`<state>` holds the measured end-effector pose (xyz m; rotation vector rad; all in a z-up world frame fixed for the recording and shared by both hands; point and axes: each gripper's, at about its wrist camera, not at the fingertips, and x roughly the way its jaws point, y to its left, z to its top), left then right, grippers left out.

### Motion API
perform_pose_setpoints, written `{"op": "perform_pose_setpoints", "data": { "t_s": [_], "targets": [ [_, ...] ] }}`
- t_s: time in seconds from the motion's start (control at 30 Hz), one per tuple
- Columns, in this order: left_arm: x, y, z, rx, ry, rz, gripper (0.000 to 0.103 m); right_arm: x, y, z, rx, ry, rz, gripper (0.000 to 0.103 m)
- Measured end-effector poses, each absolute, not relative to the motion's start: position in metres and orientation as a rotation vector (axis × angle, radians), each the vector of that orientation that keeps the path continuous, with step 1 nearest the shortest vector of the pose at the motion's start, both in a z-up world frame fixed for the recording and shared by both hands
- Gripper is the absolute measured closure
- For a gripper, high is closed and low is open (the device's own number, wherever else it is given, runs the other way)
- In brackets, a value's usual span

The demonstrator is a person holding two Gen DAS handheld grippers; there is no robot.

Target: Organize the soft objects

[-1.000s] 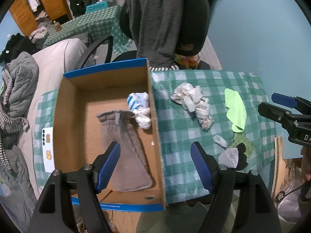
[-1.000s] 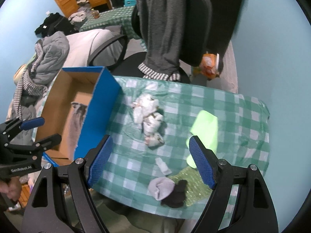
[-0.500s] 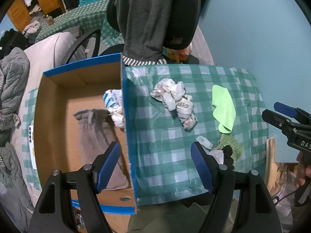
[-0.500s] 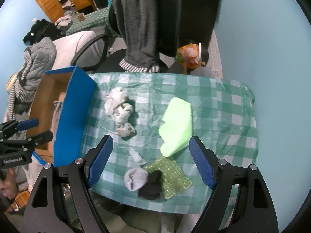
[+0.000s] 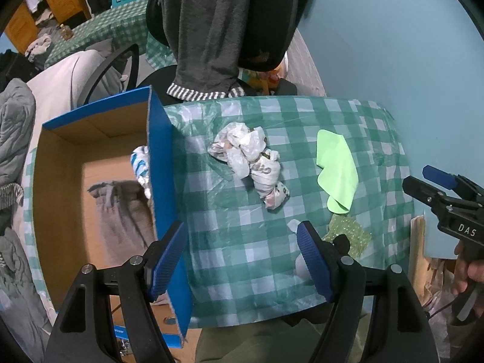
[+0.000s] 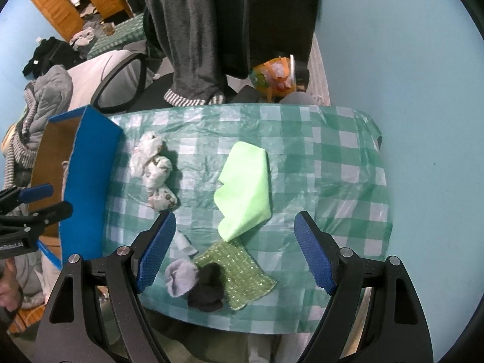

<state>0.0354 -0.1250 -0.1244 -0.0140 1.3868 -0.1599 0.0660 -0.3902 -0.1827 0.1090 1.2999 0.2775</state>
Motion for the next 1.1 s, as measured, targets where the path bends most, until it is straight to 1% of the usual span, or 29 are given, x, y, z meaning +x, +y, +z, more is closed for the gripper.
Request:
{"op": "perform_pose_setpoints", "data": {
  "t_s": [0.43, 1.1],
  "targets": [
    [0.06, -0.137, -0.147, -0.065, 1.438, -0.157, 0.026, 0.083, -0.395, -0.213, 0.096, 1.339, 0.279, 0.022],
    [0.1, -0.153, -0.21, -0.087, 1.57, -0.108, 0.026, 0.108, -0.38, -0.278, 0.037, 1.436, 0.3, 0.022]
  ]
}}
